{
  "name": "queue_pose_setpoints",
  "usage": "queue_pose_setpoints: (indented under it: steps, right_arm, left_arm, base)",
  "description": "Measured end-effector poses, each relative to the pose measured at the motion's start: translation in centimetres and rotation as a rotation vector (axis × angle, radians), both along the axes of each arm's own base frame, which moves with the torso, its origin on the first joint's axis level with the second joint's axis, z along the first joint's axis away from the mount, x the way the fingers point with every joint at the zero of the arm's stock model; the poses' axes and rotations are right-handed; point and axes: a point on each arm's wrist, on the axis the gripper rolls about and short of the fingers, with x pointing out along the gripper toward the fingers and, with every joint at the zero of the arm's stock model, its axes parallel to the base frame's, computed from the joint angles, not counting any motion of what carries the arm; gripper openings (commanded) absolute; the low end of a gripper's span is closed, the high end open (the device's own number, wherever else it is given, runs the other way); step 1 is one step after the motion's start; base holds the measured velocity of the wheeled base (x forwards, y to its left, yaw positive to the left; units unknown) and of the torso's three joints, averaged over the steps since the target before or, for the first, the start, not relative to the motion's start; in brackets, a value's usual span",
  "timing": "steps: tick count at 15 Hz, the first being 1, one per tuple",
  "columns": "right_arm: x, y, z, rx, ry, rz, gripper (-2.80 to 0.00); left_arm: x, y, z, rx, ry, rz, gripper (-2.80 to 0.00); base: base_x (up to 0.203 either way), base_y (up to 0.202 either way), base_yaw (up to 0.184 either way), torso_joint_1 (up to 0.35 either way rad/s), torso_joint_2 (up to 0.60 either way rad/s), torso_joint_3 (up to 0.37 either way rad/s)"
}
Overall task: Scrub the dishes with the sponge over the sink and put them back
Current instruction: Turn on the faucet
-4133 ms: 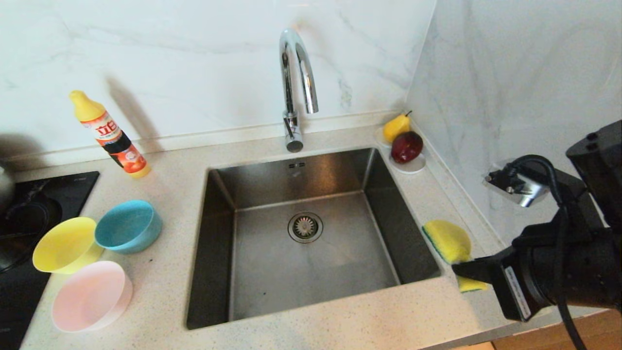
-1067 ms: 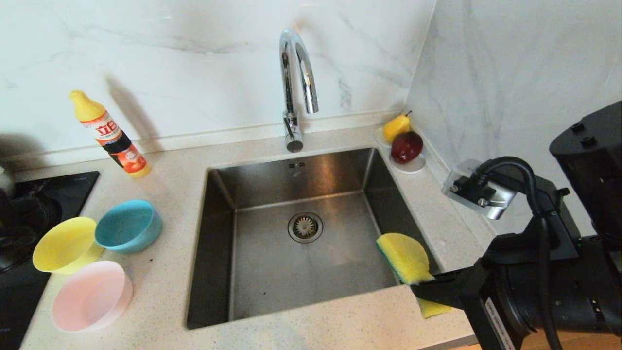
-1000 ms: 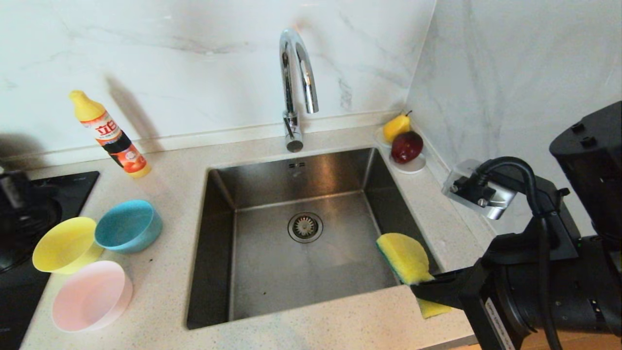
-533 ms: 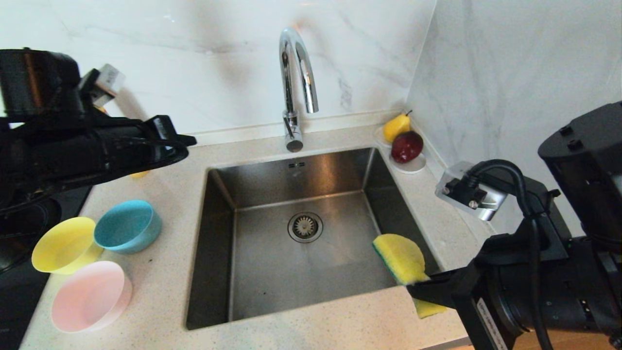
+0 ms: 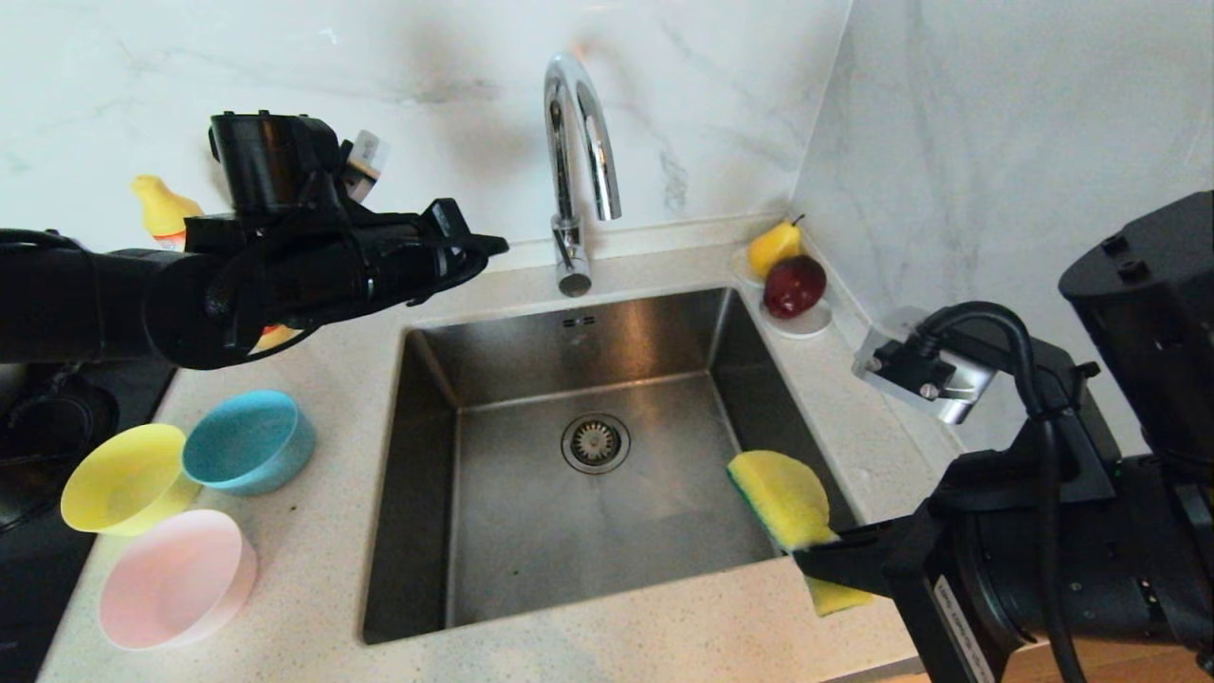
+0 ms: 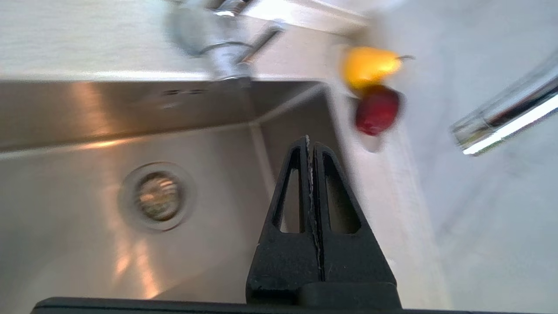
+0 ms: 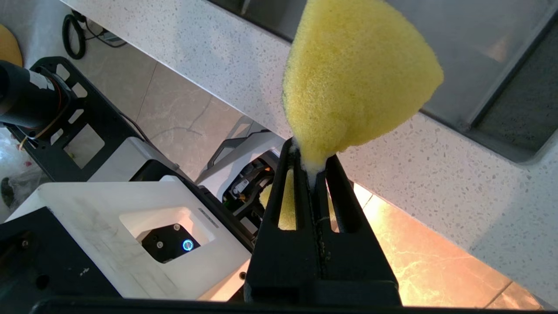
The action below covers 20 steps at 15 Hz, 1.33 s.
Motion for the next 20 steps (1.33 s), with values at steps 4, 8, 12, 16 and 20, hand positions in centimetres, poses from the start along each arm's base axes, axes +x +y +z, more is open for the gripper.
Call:
queue_pose_setpoints:
  steps: [4,8,12,16,20]
  right_arm:
    - [-0.1,0.1,0.0,0.000,0.001,0.004,-2.80]
    - [-0.1,0.0,0.1,0.001,-0.002,0.006,-2.80]
    - [-0.2,-0.1,0.1,0.003,0.000,0.010,-2.80]
    - [-0.2,0.0,0.1,0.005,0.001,0.013,-2.80]
    - [-0.2,0.0,0.1,0.003,0.001,0.014,-2.80]
  left_arm:
    - [2.2,-0.7,-0.4,-0.017,-0.018,-0.010,-2.80]
    - [4.8,-1.5,-0.8,-0.026,-0.054,-0.011,-2.80]
    - [7.0,-2.0,-1.6,-0.034,-0.082,-0.011,-2.80]
    - [8.8,-2.5,-1.5,-0.046,-0.127,-0.007,-2.80]
    - [10.0,-2.8,-2.3,-0.041,-0.144,-0.020,-2.80]
  base:
    - [0.000,0.000,0.000,0.000,0.00,0.000]
    - [0.000,0.000,0.000,0.000,0.00,0.000]
    - [0.000,0.000,0.000,0.000,0.00,0.000]
    - [0.000,0.000,0.000,0.000,0.00,0.000]
    - [0.000,0.000,0.000,0.000,0.00,0.000]
